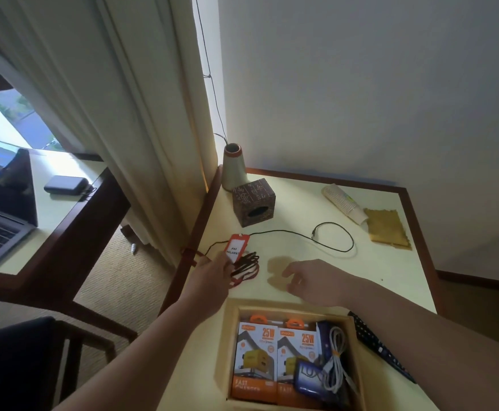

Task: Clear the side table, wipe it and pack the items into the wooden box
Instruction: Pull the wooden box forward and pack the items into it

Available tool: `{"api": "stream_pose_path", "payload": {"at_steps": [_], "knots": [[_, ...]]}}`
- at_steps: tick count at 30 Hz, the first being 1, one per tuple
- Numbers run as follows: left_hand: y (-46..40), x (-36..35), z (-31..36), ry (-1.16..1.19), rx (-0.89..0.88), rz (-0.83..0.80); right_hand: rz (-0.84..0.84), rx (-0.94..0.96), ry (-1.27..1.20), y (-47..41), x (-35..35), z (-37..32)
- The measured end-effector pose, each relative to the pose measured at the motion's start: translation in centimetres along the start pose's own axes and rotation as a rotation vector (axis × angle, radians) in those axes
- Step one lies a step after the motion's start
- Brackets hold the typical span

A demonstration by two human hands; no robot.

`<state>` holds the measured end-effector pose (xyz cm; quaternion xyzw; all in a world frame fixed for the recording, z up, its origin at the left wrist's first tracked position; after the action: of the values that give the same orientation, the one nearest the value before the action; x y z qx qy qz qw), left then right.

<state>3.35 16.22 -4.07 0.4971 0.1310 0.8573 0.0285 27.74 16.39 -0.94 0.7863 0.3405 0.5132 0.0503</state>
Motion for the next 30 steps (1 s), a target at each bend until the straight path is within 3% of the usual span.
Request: {"api": "stream_pose_path", "payload": {"at_steps": [9,14,18,24,30], "knots": [[2.9,9.1,10.4,0.423,-0.128,-0.051,0.068,0.16,-0.376,3.2,6.0,-7.9],[4.9,13.3,15.9,0.766,-0.197,-0.134,0.212,0.171,-0.506,5.6,9.4,-8.9],[6.7,16.0,20.0,0.891,-0.276,-0.184,0.331,0.201,-0.641,8.2,11.9,-9.2],[8.9,19.9,23.2,1.004,-0.374,-0.086,0.487,0.242,-0.581,12.4,15.8,-8.3],[9.3,20.5,25.3,0.722,-0.345,-0.062,0.738,0.229,-0.36,18.3,22.2,-7.6]]}}
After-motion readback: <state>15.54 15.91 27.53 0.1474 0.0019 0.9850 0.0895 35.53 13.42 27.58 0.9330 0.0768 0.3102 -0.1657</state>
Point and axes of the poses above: each hand's wrist, its own y-axis away from the middle knuckle, its own x-axis out of the back of the hand, z = x × y, the point moved 4 cm from there along -y, towards the middle knuckle, and after that the axes turned 11 degrees about x, right-handed, at the moved point
